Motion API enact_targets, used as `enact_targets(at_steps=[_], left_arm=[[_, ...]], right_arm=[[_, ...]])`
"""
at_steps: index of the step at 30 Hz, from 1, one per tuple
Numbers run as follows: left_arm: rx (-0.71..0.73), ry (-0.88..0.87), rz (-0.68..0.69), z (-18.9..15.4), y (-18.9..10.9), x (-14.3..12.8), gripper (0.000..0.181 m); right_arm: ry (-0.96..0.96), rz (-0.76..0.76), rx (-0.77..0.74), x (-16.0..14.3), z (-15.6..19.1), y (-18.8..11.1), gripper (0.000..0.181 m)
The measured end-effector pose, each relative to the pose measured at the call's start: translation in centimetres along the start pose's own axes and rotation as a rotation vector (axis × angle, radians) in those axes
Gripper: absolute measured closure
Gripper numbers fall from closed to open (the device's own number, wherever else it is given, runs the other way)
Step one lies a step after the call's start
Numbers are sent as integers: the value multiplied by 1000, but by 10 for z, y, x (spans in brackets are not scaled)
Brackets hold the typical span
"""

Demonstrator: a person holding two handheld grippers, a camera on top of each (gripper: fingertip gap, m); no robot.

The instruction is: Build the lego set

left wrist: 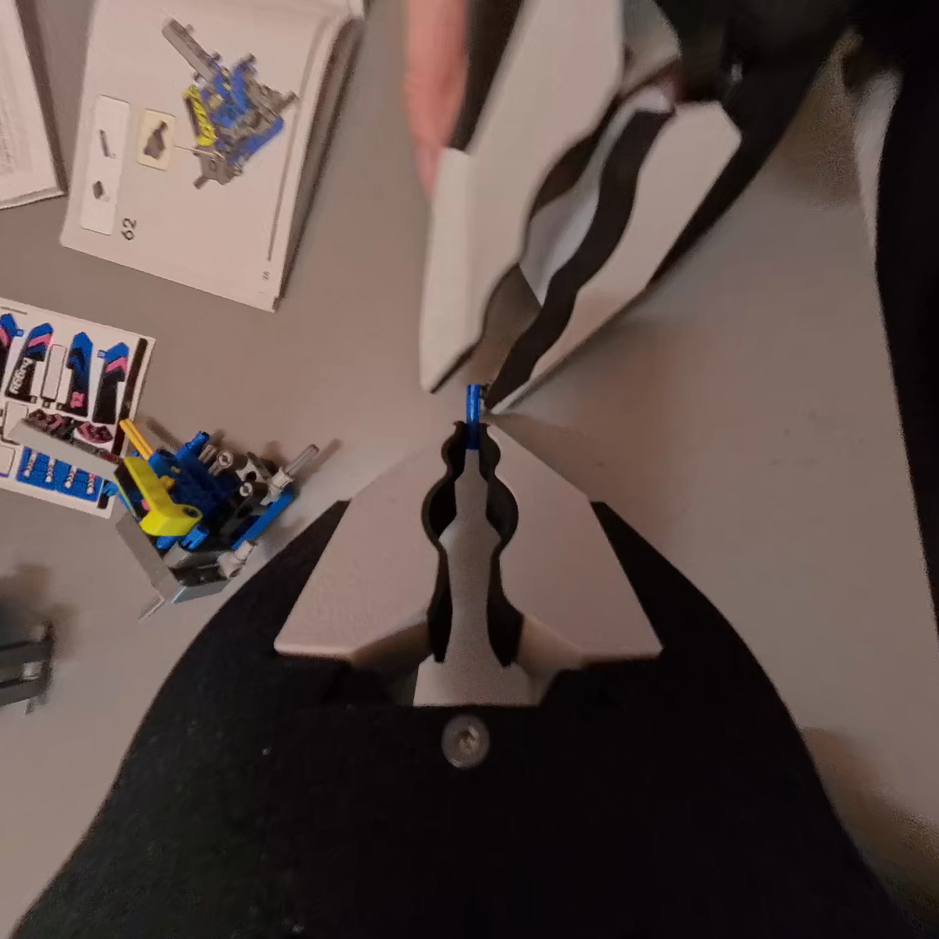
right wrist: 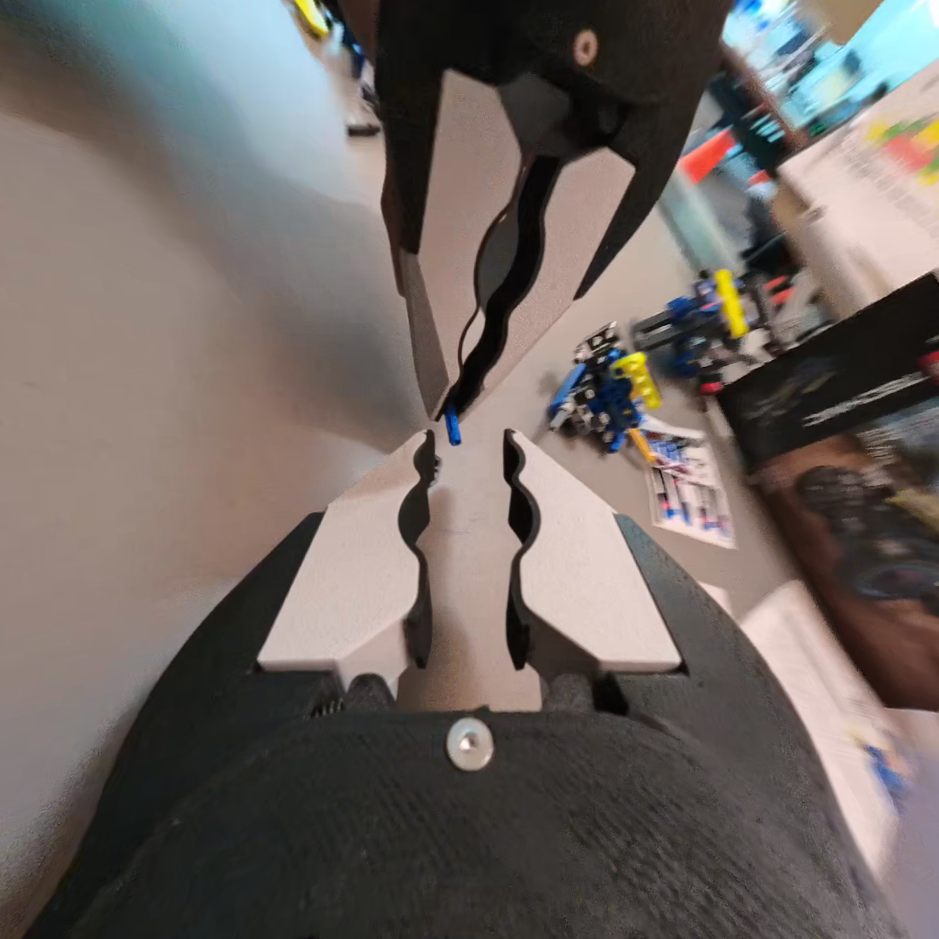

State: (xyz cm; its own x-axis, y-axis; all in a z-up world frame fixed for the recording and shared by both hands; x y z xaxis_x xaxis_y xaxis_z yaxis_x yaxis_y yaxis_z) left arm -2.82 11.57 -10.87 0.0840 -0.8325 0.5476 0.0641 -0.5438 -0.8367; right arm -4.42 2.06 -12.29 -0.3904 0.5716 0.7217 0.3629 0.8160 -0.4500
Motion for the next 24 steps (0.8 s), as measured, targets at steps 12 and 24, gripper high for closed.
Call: enact_targets(at_steps=[12,24], left_arm=[[-130,-195,-236,10,-2,-6,179],[-135,-279,-397,12,-5,1,179]], right_arm=[[-252,42,-184,4,6,0,174],[-304,118,-247,0,1,-2,178]])
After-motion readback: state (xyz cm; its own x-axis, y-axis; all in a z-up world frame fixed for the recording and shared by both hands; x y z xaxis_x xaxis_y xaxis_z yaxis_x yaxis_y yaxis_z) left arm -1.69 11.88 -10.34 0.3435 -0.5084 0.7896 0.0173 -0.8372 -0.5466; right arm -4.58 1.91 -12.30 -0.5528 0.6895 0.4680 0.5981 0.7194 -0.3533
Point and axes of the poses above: each gripper's, where its closed fingertips meet, y out along the fingers, x out of its top, z = x × y across the jaws, the point moved 7 cm from there along -y, back along the fingers, and after that the axes turned 3 degrees about -y, right-handed, at the moved point
